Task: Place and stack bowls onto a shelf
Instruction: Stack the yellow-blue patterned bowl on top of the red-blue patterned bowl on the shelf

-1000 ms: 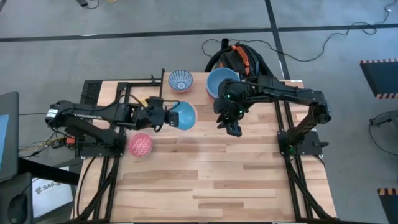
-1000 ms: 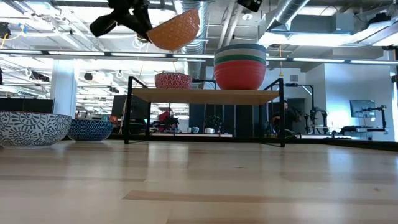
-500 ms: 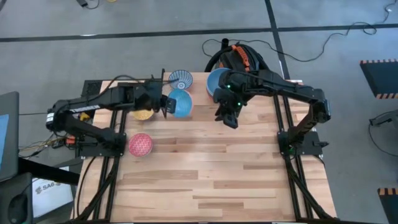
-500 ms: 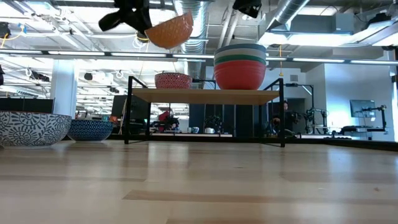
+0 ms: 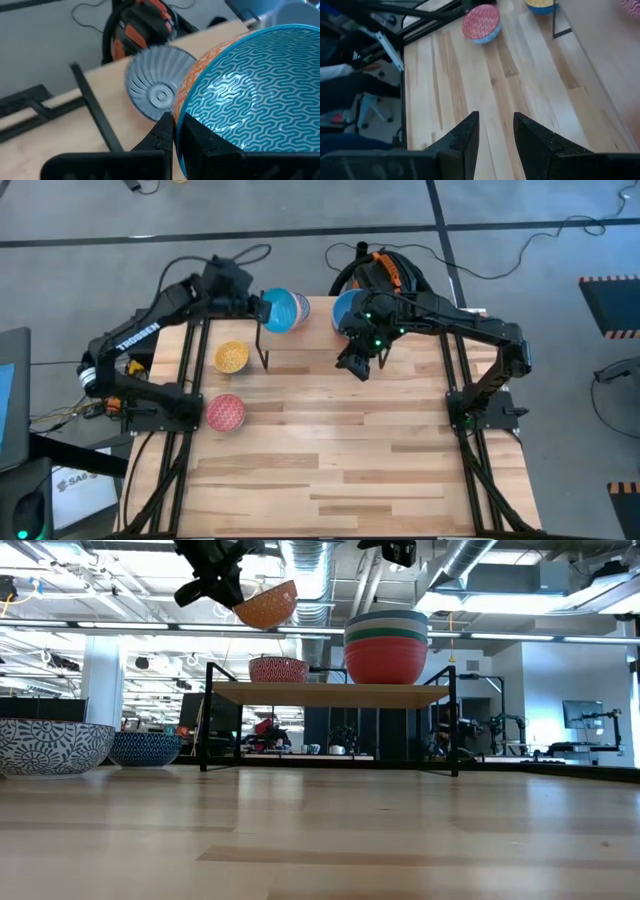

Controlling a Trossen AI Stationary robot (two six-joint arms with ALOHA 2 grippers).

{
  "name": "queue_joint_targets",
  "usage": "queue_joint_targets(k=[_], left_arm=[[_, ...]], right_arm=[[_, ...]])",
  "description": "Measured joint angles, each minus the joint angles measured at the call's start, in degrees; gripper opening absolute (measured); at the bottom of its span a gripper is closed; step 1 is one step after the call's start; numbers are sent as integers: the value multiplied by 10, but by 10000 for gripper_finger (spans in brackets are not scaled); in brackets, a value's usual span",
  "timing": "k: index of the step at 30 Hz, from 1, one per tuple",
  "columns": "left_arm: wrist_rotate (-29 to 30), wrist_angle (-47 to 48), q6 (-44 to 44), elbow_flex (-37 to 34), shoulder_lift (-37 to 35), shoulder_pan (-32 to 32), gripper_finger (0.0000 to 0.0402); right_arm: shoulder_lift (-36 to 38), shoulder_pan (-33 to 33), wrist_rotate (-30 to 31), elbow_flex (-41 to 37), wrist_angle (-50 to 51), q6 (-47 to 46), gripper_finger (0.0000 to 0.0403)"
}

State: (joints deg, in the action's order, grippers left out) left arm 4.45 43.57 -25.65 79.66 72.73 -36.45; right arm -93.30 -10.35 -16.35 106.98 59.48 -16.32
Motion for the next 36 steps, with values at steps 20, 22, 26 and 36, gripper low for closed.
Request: queue_joint_targets(k=[20, 22, 26, 36], left_arm=[[-99, 194, 143, 261, 281, -124, 1], [-105, 219, 153, 290, 302, -125, 5], [-132, 243, 171, 331, 325, -125, 28], [-130, 256, 154, 346, 334, -121, 89]], right_arm=[[0, 8, 58, 0, -1, -48, 148], [0, 8, 60, 0, -1, -48, 148], [0, 7, 60, 0, 0, -46, 148], [0, 5, 60, 0, 1, -28, 148]])
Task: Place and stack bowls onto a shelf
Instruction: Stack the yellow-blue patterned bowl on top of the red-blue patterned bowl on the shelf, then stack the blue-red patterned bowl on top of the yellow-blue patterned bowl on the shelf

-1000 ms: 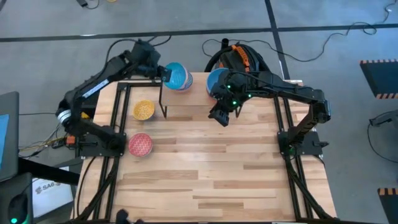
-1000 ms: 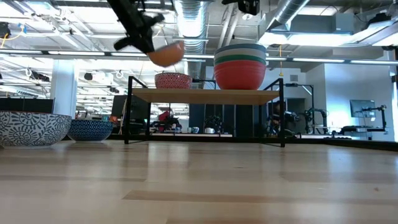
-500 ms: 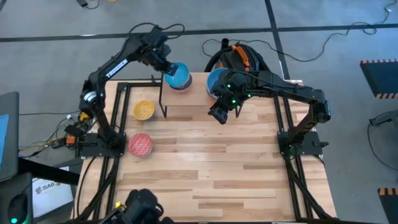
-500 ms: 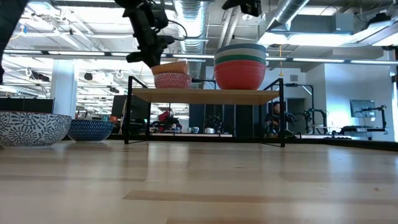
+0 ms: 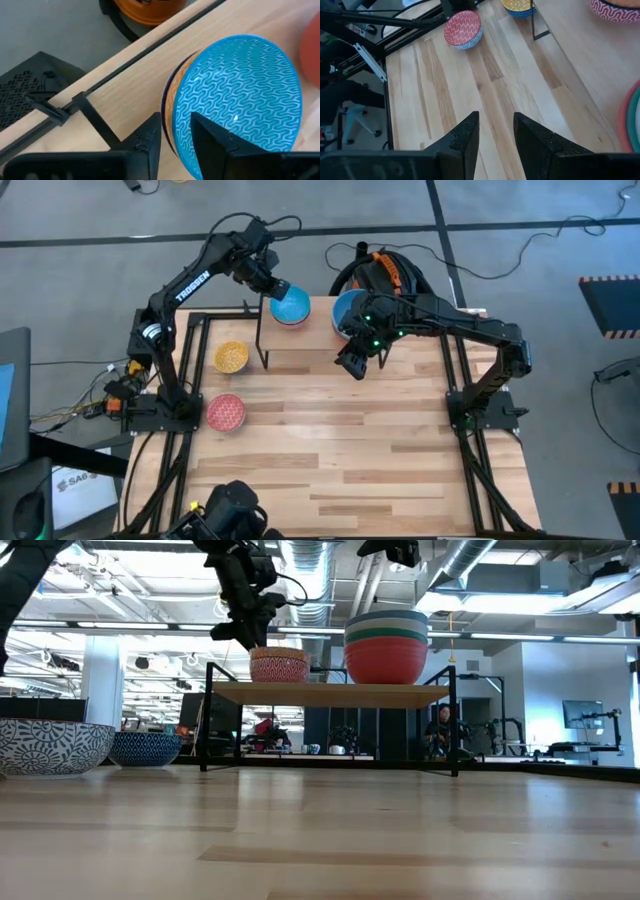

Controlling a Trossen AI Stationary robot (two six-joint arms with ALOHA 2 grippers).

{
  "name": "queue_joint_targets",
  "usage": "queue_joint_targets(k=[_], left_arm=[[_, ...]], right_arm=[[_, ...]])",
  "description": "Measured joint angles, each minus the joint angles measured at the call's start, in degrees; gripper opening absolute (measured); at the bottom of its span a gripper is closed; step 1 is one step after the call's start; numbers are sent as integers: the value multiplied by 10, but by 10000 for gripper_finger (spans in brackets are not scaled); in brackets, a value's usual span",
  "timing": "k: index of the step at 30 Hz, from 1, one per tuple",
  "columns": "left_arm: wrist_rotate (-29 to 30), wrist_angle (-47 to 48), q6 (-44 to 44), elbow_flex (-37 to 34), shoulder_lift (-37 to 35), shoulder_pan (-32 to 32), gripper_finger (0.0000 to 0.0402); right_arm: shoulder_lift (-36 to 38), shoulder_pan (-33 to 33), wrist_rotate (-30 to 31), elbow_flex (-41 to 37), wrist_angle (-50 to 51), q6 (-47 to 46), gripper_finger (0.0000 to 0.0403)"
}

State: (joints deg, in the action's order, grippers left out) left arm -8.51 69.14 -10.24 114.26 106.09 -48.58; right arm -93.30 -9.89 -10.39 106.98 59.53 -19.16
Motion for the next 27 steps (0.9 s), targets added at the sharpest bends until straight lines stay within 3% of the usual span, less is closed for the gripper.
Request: queue_joint_targets(k=[7, 14, 21, 27], left_arm=[[73, -17, -15, 0, -7, 6, 95], [89, -8, -16, -2, -21, 44, 95], [251, 61, -63, -1, -121, 163, 96], [364, 156, -211, -1, -180, 283, 96]], right_arm=[[0, 2, 0, 0, 1, 11, 148], [0, 1, 1, 0, 4, 36, 148], [-1, 6, 2, -50, -29, 42, 148], [-5, 29, -2, -87, -108, 42, 148]])
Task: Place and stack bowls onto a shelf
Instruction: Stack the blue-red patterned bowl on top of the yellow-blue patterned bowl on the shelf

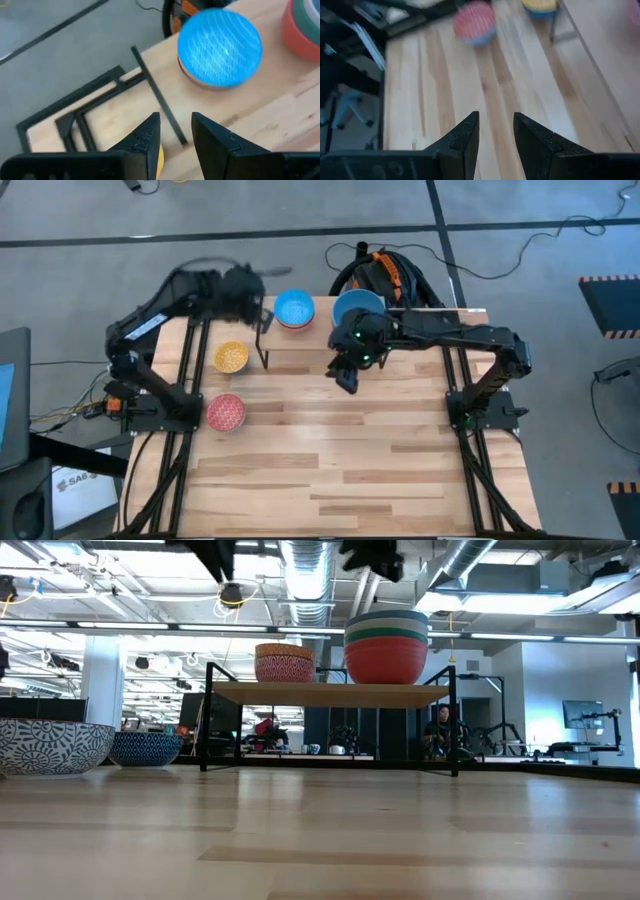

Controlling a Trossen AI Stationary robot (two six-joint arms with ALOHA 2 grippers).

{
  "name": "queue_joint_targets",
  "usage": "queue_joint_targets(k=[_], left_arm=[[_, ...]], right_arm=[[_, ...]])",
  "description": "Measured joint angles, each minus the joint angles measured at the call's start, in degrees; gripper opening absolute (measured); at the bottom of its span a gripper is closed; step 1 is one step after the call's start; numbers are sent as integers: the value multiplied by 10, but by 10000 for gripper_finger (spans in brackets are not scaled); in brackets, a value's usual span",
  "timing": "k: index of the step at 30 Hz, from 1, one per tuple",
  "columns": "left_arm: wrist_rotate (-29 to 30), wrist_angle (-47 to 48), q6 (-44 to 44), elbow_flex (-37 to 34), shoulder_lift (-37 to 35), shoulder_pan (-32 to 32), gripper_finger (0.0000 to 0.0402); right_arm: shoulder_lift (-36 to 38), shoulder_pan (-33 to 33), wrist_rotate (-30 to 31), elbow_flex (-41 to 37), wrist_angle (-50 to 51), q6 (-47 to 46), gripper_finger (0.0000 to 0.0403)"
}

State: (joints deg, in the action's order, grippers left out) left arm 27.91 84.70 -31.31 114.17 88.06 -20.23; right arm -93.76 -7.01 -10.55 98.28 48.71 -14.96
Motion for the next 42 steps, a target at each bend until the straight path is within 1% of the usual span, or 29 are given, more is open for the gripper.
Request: queue_joint_targets(k=[3, 7, 9, 13, 15, 17, 18, 20, 21, 24, 27, 34, 37, 39, 42], left_arm=[[40, 56, -100, -1, -9, 91, 96], [68, 44, -202, -48, -35, 209, 96], [75, 51, -271, -74, -45, 252, 96], [103, 52, -375, -129, -69, 333, 96], [116, 54, -413, -153, -84, 363, 96], [128, 54, -443, -175, -98, 388, 96], [134, 53, -455, -184, -104, 398, 96], [133, 54, -479, -202, -119, 417, 96], [133, 54, -489, -209, -125, 424, 96], [127, 53, -503, -225, -131, 445, 96], [110, 54, -502, -240, -135, 458, 96], [60, 54, -479, -273, -135, 459, 96], [39, 53, -479, -286, -134, 459, 96], [27, 54, -478, -291, -135, 459, 96], [18, 53, -465, -291, -135, 459, 96]], right_arm=[[-15, 17, -2, -9, -50, 0, 148], [-47, 48, -14, -14, -111, -2, 148], [-63, 62, -15, -14, -144, -18, 148], [-111, 88, -10, -15, -231, -61, 148], [-142, 95, 3, -13, -306, -82, 148], [-170, 101, 15, -14, -343, -105, 148], [-189, 103, 23, -14, -382, -121, 148], [-223, 105, 33, -14, -420, -159, 148], [-243, 105, 34, -14, -456, -179, 148], [-299, 100, 45, -14, -543, -230, 148], [-361, 90, 54, 12, -587, -271, 148], [-482, 76, 78, 131, -577, -288, 148], [-524, 70, 83, 191, -542, -295, 151], [-544, 67, 90, 224, -502, -303, 158], [-561, 65, 104, 253, -465, -313, 175]])
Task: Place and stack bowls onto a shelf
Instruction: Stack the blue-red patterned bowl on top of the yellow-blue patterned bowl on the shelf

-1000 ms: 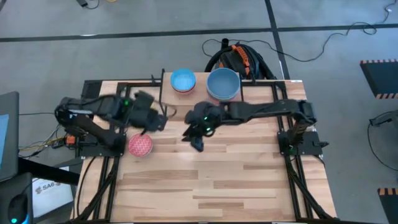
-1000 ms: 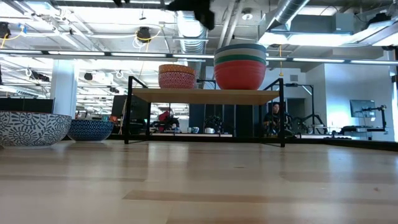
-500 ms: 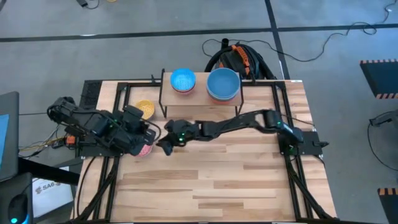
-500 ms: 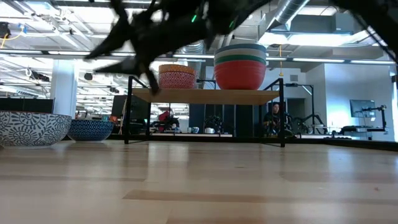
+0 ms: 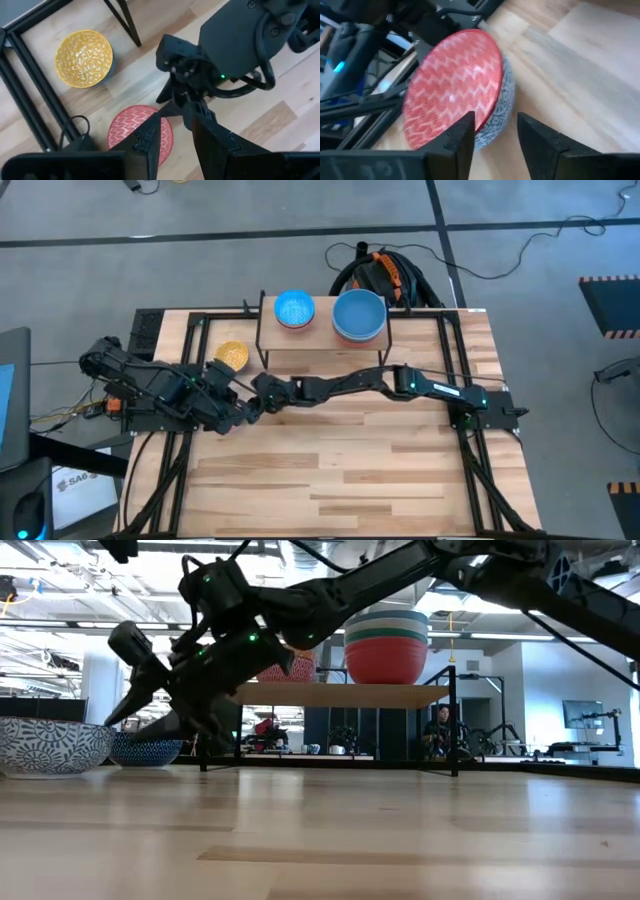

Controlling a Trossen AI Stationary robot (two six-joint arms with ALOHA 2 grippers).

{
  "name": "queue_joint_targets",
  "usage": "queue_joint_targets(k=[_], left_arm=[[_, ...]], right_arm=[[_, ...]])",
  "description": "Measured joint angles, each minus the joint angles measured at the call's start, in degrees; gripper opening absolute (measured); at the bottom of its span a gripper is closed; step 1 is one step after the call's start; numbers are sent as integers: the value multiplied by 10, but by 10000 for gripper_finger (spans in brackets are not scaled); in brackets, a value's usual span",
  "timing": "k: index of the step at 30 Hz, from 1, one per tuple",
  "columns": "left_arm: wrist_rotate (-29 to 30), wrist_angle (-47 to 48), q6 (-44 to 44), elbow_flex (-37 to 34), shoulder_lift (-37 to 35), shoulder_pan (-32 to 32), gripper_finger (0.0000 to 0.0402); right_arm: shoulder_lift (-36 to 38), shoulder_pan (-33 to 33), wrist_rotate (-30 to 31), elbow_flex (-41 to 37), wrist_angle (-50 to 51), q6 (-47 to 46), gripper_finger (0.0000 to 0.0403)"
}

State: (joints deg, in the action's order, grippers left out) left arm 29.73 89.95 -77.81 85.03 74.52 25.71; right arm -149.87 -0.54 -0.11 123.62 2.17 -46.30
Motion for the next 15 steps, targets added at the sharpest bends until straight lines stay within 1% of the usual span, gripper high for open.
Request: queue_joint_targets(k=[6, 8, 11, 15], left_arm=[[0, 1, 19, 0, 0, 0, 96], [2, 1, 21, 0, 0, 0, 96], [14, 1, 22, 0, 0, -1, 96], [18, 1, 22, 0, 0, -8, 96]], right_arm=[[-5, -4, 4, 4, -10, 3, 228], [-5, -4, 4, 4, -15, 7, 239], [-5, -6, 3, 4, -14, 11, 243], [-5, -9, 8, 4, -14, 41, 239]])
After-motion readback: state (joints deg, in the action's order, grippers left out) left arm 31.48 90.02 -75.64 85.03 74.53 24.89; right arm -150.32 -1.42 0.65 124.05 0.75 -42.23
